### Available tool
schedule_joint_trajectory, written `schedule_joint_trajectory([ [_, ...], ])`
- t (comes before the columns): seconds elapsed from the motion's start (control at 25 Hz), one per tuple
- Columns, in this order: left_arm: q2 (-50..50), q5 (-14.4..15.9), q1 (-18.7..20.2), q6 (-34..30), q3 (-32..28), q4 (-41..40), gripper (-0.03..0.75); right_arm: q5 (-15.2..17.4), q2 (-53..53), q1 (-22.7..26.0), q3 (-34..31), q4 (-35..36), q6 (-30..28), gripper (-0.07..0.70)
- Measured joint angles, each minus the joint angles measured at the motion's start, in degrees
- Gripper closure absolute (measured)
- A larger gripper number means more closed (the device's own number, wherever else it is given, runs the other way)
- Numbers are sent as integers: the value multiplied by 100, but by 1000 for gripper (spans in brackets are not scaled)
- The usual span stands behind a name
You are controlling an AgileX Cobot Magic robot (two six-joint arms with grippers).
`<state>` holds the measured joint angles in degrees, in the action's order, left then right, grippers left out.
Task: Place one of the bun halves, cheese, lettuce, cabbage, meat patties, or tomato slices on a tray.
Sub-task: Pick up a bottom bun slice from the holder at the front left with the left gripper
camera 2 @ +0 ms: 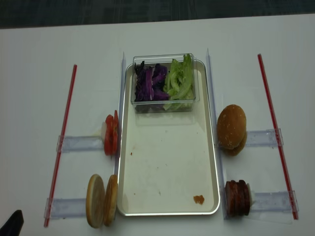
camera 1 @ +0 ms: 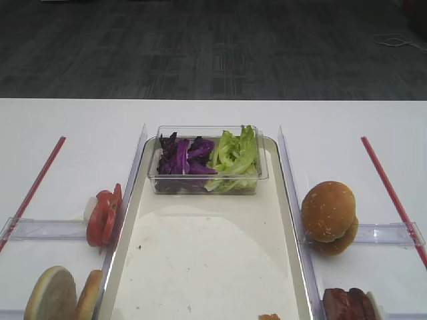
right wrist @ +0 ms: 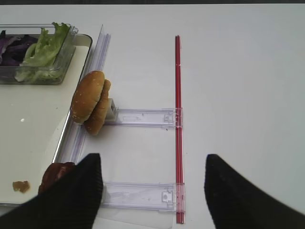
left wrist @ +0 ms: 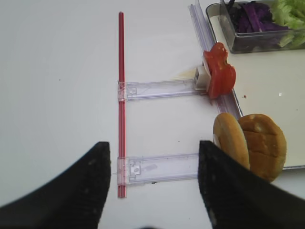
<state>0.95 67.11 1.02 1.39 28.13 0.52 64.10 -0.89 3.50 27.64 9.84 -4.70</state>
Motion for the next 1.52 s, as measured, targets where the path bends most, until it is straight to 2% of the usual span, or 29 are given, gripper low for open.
schedule_joint_trajectory([
  [1.52, 0, 0, 0, 0, 0, 12, 297, 0, 0, 0, 0, 0, 0, 163],
])
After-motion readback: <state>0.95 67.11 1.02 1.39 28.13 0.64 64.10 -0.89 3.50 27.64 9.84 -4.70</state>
